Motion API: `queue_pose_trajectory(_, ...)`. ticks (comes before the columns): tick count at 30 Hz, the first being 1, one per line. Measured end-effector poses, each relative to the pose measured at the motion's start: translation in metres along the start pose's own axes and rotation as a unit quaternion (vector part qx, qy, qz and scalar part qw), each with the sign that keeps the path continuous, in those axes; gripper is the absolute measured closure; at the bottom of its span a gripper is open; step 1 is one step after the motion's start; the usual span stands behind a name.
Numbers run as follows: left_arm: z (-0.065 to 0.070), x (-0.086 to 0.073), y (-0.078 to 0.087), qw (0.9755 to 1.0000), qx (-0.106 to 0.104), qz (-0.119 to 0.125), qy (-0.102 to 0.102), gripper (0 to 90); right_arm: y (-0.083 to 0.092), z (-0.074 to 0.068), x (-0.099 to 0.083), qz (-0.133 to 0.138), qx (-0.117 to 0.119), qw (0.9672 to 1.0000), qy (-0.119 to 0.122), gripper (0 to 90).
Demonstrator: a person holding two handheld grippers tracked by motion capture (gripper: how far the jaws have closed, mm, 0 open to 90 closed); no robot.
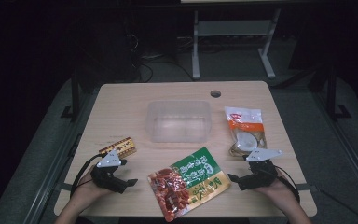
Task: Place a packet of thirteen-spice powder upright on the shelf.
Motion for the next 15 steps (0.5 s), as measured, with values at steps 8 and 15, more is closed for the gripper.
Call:
queue_pose_trajectory(8,-0.007,0.003,0.007,1.0,0.005,-0.007,0.003,13.2,0.002,-0.001,0.001,0.002,0.002,1.0,0.003,7.8)
queue_pose_trajectory(15,-0.016,0.006,0.014,0.9998,0.014,-0.001,0.017,13.8,0.004,0.0,0.002,0.01,-0.004,0.9999,0.002,7.8)
Point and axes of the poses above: each handheld gripper's, and its own axes: y roughly backward along the jaws, x roughly out of its top, z roughly to its right, the point moved 2 cm from there along -y, roughly forward along the jaws, and after that the axes turned 11 degrees about x, right-handed, at the moved point
